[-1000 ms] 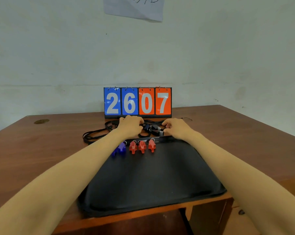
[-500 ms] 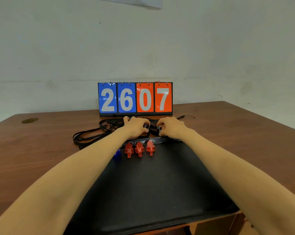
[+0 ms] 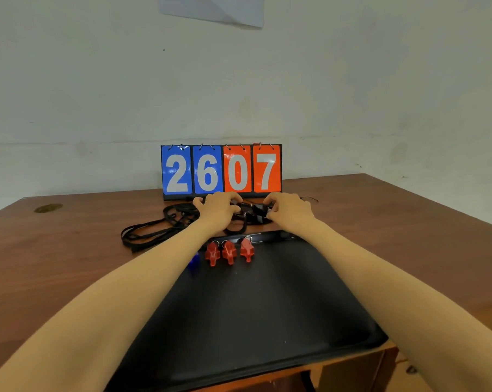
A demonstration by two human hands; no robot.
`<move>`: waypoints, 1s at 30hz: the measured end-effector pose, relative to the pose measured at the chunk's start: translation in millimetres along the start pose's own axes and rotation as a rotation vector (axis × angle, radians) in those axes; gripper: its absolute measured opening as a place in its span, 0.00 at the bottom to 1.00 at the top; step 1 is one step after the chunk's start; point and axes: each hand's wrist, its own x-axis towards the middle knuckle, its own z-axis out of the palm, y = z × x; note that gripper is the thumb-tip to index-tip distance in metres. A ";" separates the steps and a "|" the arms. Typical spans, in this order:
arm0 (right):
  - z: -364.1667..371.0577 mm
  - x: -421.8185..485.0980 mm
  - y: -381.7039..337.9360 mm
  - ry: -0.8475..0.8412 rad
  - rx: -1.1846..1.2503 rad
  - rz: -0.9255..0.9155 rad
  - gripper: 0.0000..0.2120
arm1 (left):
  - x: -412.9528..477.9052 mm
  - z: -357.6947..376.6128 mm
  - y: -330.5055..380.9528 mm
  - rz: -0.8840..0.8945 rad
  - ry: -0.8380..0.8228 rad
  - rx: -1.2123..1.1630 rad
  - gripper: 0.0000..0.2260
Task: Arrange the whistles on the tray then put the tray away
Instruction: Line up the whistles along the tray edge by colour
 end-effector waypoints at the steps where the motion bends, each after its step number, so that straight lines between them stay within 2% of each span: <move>1: -2.7 -2.8 0.6 0.022 0.011 0.012 0.15 | -4.4 -6.9 3.8 -0.010 0.026 -0.065 0.11; 5: -16.1 -20.4 6.8 0.072 0.085 0.066 0.14 | -39.1 -32.0 27.2 0.002 0.036 -0.228 0.11; 9: -28.2 -43.7 14.0 0.077 0.148 0.101 0.14 | -78.7 -27.0 46.5 0.115 0.019 0.002 0.12; 12: -33.2 -58.4 18.1 0.064 0.153 0.108 0.14 | -95.0 -15.6 57.8 0.137 -0.033 0.148 0.14; 21: -37.2 -77.9 22.2 -0.019 0.078 0.120 0.17 | -105.0 -0.5 65.0 0.115 -0.134 0.244 0.16; 25: -35.0 -76.5 22.4 -0.011 0.101 0.141 0.17 | -98.5 -7.6 62.8 0.070 -0.085 0.072 0.14; 30: -39.7 -61.8 13.0 0.034 0.411 0.196 0.14 | -64.1 -28.0 60.7 -0.124 -0.007 -0.236 0.14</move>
